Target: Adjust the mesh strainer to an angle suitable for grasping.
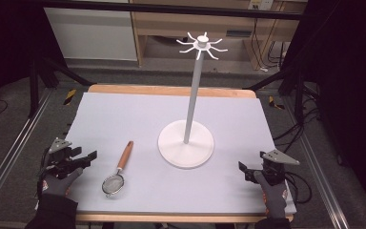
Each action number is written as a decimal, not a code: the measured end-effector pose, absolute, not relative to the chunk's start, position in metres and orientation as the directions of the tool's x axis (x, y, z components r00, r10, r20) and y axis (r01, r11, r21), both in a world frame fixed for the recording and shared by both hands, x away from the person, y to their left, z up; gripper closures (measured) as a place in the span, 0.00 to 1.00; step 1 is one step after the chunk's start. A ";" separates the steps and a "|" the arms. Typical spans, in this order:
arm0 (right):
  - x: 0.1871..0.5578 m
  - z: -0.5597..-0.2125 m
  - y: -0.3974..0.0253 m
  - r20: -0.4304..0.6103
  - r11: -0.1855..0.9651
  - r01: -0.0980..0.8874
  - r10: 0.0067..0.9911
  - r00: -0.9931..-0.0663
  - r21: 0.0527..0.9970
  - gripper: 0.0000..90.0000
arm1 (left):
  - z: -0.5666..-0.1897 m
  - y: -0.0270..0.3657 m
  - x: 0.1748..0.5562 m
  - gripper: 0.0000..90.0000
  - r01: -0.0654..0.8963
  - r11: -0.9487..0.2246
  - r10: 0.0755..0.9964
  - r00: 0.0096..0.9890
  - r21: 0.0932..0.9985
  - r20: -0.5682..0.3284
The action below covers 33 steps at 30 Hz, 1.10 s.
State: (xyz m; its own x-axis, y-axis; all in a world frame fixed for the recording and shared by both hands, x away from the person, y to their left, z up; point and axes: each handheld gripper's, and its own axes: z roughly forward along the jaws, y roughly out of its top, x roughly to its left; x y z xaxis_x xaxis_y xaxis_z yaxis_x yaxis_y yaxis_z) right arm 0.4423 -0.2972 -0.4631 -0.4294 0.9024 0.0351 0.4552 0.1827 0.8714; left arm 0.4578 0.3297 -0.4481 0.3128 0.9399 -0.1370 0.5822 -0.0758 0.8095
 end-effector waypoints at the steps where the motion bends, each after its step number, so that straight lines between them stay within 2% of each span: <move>1: 0.442 -0.464 -0.296 0.031 0.183 0.443 0.900 -0.435 0.878 0.07 | -0.446 0.329 0.457 0.36 0.582 -0.074 0.940 0.313 0.810 -0.139; 5: 0.442 -0.463 -0.296 0.038 0.182 0.444 0.896 -0.441 0.877 0.10 | -0.442 0.327 0.454 0.39 0.576 -0.060 0.936 0.316 0.815 -0.154; 14: 0.441 -0.463 -0.294 0.034 0.192 0.456 0.896 -0.442 0.869 0.10 | -0.431 0.311 0.447 0.40 0.553 -0.117 0.920 0.372 0.825 -0.119; 33: 0.442 -0.464 -0.292 0.024 0.218 0.489 0.897 -0.441 0.845 0.10 | -0.417 0.279 0.444 0.38 0.559 -0.180 0.901 0.424 0.810 -0.093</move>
